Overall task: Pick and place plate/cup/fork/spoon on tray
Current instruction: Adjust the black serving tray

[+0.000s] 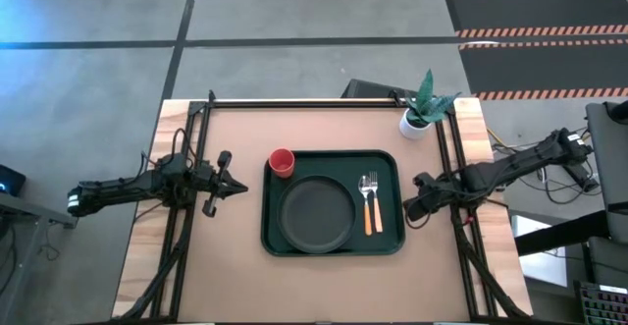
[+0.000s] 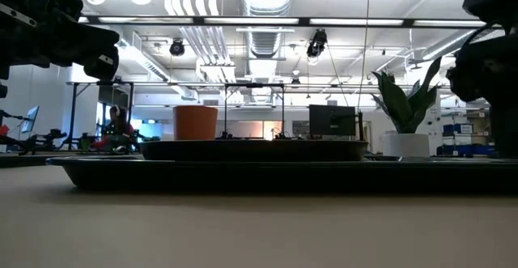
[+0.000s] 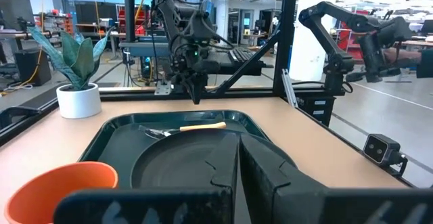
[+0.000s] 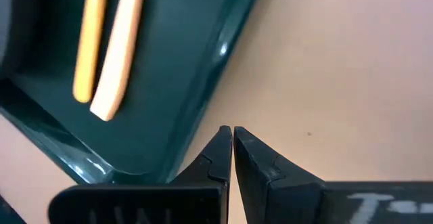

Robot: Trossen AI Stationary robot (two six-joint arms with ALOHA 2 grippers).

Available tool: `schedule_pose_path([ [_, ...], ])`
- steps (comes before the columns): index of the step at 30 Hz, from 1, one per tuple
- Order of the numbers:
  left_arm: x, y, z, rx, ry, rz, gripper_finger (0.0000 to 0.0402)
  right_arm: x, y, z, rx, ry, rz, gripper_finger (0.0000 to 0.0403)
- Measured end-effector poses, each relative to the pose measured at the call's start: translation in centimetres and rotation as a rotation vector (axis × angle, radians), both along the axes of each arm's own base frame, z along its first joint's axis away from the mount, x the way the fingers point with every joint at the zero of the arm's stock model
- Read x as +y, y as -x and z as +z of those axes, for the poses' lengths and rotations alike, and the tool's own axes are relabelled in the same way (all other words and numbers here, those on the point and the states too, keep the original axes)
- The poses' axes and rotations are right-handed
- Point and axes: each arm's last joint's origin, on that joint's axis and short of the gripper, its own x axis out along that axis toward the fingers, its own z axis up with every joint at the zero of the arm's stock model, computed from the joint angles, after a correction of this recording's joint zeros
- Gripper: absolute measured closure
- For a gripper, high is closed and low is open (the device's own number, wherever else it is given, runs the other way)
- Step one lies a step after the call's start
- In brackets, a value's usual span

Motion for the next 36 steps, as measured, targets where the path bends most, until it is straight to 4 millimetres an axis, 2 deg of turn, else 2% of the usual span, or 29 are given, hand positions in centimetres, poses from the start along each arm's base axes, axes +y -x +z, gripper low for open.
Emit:
schedule_pose_path([
  [6, 0.0, 0.0, 0.0, 0.0, 0.002, 0.0, 0.0402, 0.2, -0.7, -1.2, -0.038, -0.019, -0.005, 0.0394],
  [17, 0.0, 0.0, 0.1, -0.011, 0.0, 0.0, 0.0402, 1.0, -2.8, -3.3, 0.035, -0.013, 0.043, 0.0394],
  [27, 0.0, 0.0, 0.1, -0.008, 0.001, -0.001, 0.0402, 1.4, -4.9, -2.7, 0.022, 0.015, 0.056, 0.0394],
  [36, 0.0, 0.0, 0.1, -0.006, 0.003, -0.001, 0.0402, 0.4, -5.3, -2.7, 0.006, 0.064, 0.058, 0.0394],
])
